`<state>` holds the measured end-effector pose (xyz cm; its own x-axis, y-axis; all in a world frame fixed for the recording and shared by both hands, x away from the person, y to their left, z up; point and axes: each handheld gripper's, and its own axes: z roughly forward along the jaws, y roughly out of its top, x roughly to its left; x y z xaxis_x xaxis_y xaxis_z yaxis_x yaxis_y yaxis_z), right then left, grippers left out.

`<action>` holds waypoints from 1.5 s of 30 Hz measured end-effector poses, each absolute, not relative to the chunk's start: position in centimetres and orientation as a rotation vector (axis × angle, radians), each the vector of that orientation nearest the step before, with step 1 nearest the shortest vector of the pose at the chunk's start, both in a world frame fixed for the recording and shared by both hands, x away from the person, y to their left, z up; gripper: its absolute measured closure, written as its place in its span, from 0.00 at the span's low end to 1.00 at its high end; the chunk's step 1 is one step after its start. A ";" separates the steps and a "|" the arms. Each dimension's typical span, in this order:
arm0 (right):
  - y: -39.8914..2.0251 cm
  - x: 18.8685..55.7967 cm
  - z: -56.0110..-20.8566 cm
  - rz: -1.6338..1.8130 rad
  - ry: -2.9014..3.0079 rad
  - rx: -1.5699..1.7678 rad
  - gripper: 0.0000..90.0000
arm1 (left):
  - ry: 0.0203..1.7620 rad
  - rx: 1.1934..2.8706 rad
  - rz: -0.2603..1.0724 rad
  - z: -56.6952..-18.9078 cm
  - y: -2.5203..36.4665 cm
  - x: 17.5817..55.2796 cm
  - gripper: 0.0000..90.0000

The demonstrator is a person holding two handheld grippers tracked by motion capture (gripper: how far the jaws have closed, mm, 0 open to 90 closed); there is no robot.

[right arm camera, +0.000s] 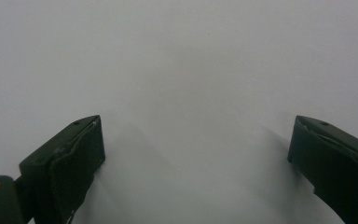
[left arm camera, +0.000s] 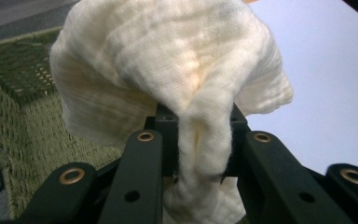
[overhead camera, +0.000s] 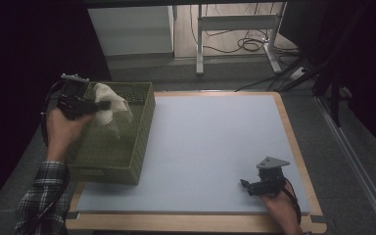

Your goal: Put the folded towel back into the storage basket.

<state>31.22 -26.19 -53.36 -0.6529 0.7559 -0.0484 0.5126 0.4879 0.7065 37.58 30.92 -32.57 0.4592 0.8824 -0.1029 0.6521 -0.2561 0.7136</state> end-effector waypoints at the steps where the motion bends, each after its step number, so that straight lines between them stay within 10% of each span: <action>1: -26.2 31.2 -53.4 0.957 2.384 1.063 0.04 | 1.273 2.006 0.416 -32.3 30.8 37.6 0.84; 45: -26.2 31.2 -53.4 0.958 2.384 1.066 0.04 | 1.106 2.331 0.364 -23.5 19.6 39.3 0.83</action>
<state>31.21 -26.19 -53.35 -0.6517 0.7571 -0.0464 0.5144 0.4860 0.7065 39.32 19.59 -23.54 0.6285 0.7776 0.0154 0.6349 -0.5244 0.5674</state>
